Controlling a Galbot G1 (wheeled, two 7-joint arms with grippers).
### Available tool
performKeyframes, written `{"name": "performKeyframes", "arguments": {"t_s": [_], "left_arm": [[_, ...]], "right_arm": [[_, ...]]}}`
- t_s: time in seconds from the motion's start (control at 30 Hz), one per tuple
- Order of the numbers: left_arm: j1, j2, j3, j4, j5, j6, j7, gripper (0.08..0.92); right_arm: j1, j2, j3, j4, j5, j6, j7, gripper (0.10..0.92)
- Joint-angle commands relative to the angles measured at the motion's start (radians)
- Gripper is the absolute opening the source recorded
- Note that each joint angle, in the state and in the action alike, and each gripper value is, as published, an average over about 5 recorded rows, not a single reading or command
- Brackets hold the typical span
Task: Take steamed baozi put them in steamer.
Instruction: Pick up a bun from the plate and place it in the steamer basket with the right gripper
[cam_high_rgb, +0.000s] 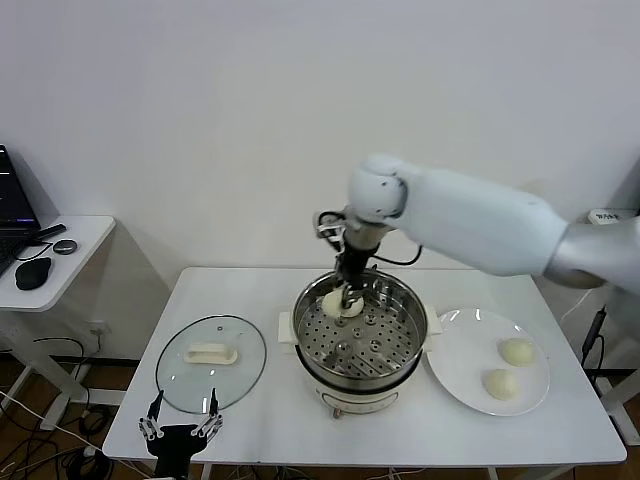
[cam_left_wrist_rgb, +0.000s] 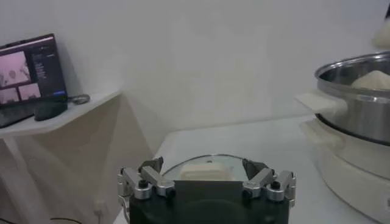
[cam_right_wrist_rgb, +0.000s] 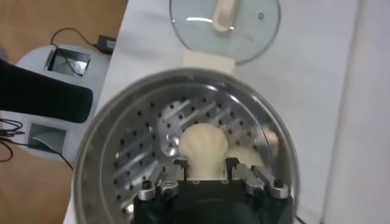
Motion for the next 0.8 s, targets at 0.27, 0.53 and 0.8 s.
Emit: {"name": "performKeyframes", "arguments": {"t_s": [0.27, 0.53, 0.8], "left_arm": [[-0.021, -0.007, -0.001, 0.007, -0.023, 0.013, 0.004, 0.823], [-0.026, -0.004, -0.003, 0.012, -0.024, 0.014, 0.005, 0.823], [-0.026, -0.007, -0.003, 0.013, -0.024, 0.015, 0.005, 0.823]], "right_arm": [[-0.123, 0.173, -0.031, -0.098, -0.079, -0.058, 0.049, 0.404], [-0.137, 0.164, -0.020, -0.101, -0.092, -0.058, 0.060, 0.431], [-0.108, 0.109, -0.002, -0.041, -0.079, -0.053, 0.060, 0.625]]}}
